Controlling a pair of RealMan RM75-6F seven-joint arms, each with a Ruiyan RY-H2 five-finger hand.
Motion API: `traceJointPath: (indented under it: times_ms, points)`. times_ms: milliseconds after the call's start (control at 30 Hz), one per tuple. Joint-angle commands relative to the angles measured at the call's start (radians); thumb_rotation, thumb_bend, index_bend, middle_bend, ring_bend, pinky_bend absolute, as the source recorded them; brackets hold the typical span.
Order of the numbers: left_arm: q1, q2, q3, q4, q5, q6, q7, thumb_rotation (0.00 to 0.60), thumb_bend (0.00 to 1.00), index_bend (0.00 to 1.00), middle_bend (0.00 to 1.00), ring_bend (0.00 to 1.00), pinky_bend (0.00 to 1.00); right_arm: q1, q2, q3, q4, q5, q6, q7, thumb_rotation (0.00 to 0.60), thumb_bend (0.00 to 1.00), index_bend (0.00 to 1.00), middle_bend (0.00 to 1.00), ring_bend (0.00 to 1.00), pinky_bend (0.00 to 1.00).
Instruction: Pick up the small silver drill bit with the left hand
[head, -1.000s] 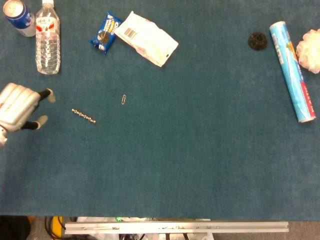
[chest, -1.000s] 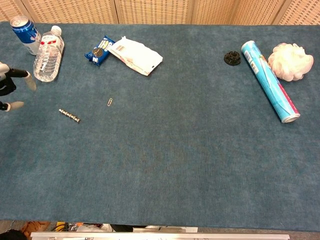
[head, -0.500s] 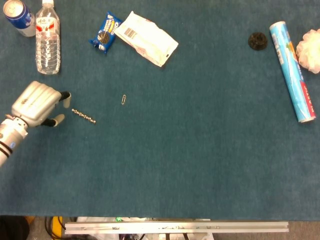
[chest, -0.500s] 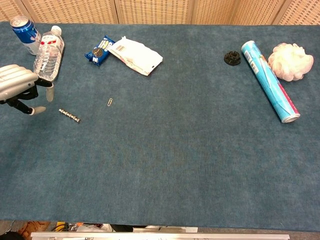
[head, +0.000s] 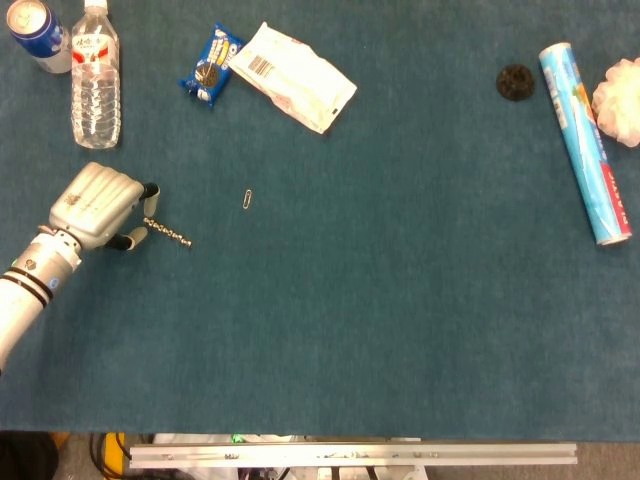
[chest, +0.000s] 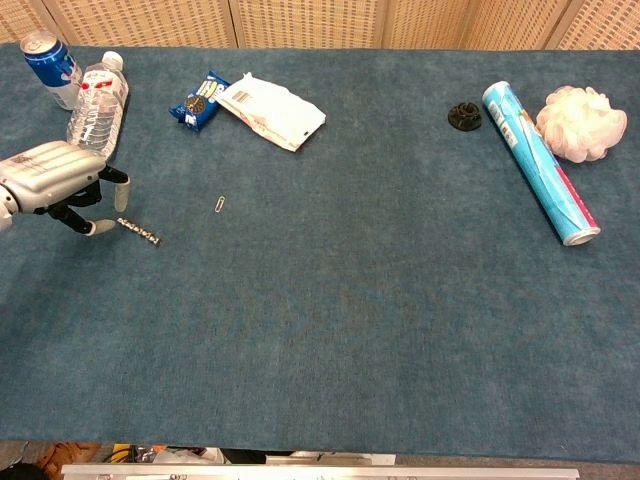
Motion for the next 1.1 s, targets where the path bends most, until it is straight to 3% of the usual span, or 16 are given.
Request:
traceJointPath:
  times_ms: [33,1100]
  points:
    - [-0.004,-0.010,0.001,0.009,-0.011,-0.008,0.012,0.600,0.28,0.50,1.00,1.00,1.00,-0.002,0.001,0.001,0.002,0.005,0.000,0.002,0.600,0.23,0.36,0.44,0.35,0.41]
    - [-0.038,-0.053,0.006,0.025,-0.109,-0.093,0.102,0.600,0.28,0.51,1.00,1.00,1.00,-0.038,0.010,0.003,0.010,0.017,0.025,0.024,0.600,0.23,0.36,0.44,0.35,0.41]
